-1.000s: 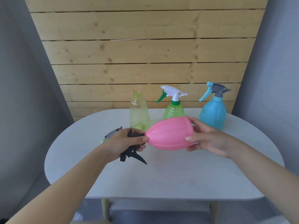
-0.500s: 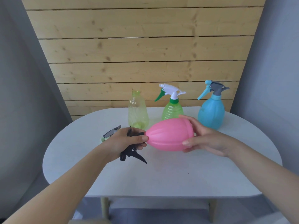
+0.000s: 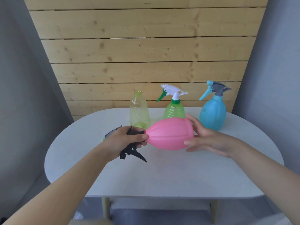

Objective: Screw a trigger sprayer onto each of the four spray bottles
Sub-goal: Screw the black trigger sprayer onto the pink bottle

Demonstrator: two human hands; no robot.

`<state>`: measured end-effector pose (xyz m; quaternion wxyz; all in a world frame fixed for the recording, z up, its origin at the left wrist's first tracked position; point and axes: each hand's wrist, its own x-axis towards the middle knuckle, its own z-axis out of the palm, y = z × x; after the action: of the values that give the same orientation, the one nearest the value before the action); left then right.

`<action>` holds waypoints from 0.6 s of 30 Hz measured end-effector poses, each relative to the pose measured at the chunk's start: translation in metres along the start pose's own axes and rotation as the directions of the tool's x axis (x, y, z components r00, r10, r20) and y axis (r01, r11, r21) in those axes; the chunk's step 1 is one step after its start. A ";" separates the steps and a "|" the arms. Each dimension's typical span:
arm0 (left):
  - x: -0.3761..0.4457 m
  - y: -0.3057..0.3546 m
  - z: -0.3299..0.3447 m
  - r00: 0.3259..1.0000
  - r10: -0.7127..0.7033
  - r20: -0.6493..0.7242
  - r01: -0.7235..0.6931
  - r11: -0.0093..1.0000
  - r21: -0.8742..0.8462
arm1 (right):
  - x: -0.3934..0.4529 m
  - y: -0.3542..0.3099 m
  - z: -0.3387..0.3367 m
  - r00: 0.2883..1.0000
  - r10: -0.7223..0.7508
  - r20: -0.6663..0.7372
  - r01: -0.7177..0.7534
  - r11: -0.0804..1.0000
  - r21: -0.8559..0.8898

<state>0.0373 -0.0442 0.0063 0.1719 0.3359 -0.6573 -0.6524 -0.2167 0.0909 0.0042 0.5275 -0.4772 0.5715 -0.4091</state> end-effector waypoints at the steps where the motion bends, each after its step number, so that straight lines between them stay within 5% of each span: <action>1: 0.000 0.000 -0.001 1.000 0.004 0.011 -0.004 1.000 0.001 | 0.001 0.000 0.000 0.999 -0.034 -0.021 0.033 0.999 -0.026; 5: -0.002 0.001 -0.003 0.999 0.035 0.030 -0.035 0.999 -0.010 | 0.002 -0.009 0.004 0.991 0.017 -0.130 -0.025 0.998 -0.059; 7: -0.002 0.001 -0.001 0.998 0.043 0.047 -0.041 0.999 -0.027 | 0.002 -0.010 0.006 0.991 0.073 -0.111 -0.082 0.994 -0.074; 12: 0.000 0.000 0.003 0.995 0.048 0.085 -0.044 0.998 -0.051 | 0.005 -0.006 0.009 0.990 -0.046 -0.133 0.048 0.999 0.011; 18: 0.001 0.004 0.001 0.997 0.054 0.059 -0.056 0.998 0.024 | 0.009 -0.005 0.015 0.990 0.060 -0.125 -0.053 0.997 0.059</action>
<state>0.0355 -0.0442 0.0100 0.1662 0.3007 -0.6793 -0.6485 -0.2007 0.0813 0.0058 0.5147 -0.4193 0.6055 -0.4389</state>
